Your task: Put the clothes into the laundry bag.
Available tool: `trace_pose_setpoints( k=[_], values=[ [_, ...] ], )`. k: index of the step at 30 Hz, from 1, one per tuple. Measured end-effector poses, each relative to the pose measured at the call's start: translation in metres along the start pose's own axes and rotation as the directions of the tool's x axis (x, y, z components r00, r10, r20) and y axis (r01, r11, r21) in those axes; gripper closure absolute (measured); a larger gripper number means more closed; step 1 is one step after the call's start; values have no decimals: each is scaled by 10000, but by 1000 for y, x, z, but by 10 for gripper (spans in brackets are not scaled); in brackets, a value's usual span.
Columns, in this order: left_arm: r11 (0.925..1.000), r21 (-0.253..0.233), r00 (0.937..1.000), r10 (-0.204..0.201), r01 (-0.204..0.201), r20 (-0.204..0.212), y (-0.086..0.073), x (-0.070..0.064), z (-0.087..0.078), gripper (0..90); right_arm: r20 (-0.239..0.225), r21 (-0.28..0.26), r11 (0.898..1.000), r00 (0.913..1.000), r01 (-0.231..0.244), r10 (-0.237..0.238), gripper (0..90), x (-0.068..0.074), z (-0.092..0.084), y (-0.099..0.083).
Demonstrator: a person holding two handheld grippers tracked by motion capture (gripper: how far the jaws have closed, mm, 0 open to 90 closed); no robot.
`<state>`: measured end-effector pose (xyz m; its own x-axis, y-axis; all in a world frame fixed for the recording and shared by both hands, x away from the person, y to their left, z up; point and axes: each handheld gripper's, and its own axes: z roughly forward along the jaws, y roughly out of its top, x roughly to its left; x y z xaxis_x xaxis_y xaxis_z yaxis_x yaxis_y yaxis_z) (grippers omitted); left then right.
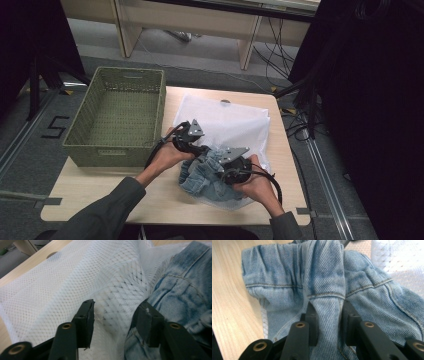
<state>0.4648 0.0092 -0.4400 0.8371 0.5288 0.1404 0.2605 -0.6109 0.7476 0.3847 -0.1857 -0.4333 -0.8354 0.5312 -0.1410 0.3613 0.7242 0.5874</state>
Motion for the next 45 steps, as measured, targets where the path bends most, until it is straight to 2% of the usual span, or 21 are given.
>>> trace_pose_setpoints(
  k=[3, 5, 6, 9, 12, 14, 16, 18, 21, 23, 24, 25, 27, 30, 34, 37, 39, 40, 41, 43, 45],
  values=[
    [9995, 278, 9998, 133, -130, -128, 0, 0, 8, 476, -52, -54, 10000, 10000, -48, 47, 723, 0, -1, 0],
    [9998, 174, 10000, 19, -18, -69, -1, 4, 11, 586, -86, -44, 10000, 9999, -81, 81, 723, 0, -1, 0],
    [9995, -16, 9995, -305, 305, -4, -1, 6, 10, 696, -105, -49, 9999, 9999, -111, 111, 723, 0, 0, 0],
    [9916, -703, 9940, -1075, 1088, 210, 0, 13, 1, 843, -216, -25, 10000, 9998, -57, 57, 726, 1, 0, 1],
    [9801, -1106, 9839, -1558, 1650, 873, 1, 14, -10, 874, -617, -110, 9999, 9981, -58, 51, 751, 5, 2, 2],
    [9808, -1086, 9809, -1480, 1620, 1264, 1, 11, -15, 877, -469, -315, 9989, 9983, 335, -350, 775, 5, 7, 4],
    [9865, -975, 9844, -1185, 1317, 1303, -2, 8, -20, 878, -28, -440, 9990, 10000, -51, 50, 799, 2, 9, 6],
    [9843, -982, 9808, -1322, 1470, 1434, -6, 9, -24, 879, 436, -937, 9925, 9956, -784, 827, 812, -9, 6, 8],
    [9796, -1303, 9779, -1309, 1529, 1633, -9, 12, -29, 880, 1146, -1494, 9744, 9758, -1683, 1861, 816, -33, -3, 6],
    [9765, -1547, 9772, -1229, 1502, 1730, -7, 13, -31, 880, 1212, -1611, 9579, 9585, -2376, 2582, 817, -43, -6, 3],
    [9753, -1548, 9763, -1302, 1575, 1727, -5, 14, -30, 879, 1128, -1512, 9564, 9569, -2498, 2678, 816, -45, -5, 1],
    [9718, -1637, 9741, -1402, 1697, 1774, -3, 15, -28, 879, 841, -1381, 9554, 9580, -2612, 2741, 812, -46, -2, 0],
    [9676, -1616, 9664, -1603, 1941, 2009, -1, 14, -25, 878, 358, -1290, 9690, 9755, -2109, 2171, 811, -38, 7, 2],
    [9740, -1516, 9700, -1361, 1681, 2012, -1, 8, -25, 878, 567, -1041, 9842, 9871, -1435, 1499, 813, -25, 16, 10],
    [9708, -1607, 9692, -1451, 1783, 1991, -2, 13, -31, 878, 870, -1186, 9653, 9659, -2328, 2437, 819, -41, 15, 16],
    [9754, -1422, 9711, -1396, 1685, 1936, -6, 13, -30, 877, 1390, -956, 9539, 9451, -2845, 2957, 814, -53, 39, 8],
    [9761, -1343, 9705, -1431, 1708, 1941, -10, 15, -29, 877, 1348, -636, 9539, 9446, -2932, 2993, 788, -51, 54, 2],
    [9701, -1427, 9656, -1657, 1961, 2004, -11, 17, -29, 877, 1343, -664, 9482, 9389, -3107, 3170, 763, -49, 54, 1],
    [9655, -1526, 9628, -1781, 2108, 2033, -12, 19, -30, 876, 1393, -775, 9510, 9413, -2993, 3076, 715, -52, 50, 3],
    [9624, -1510, 9598, -1935, 2260, 2033, -12, 22, -32, 874, 1371, -922, 9357, 9264, -3405, 3507, 652, -53, 40, 5],
    [9614, -1516, 9600, -1980, 2296, 1981, -12, 23, -33, 873, 1303, -1106, 9352, 9280, -3363, 3491, 564, -53, 32, 6]
  ],
)
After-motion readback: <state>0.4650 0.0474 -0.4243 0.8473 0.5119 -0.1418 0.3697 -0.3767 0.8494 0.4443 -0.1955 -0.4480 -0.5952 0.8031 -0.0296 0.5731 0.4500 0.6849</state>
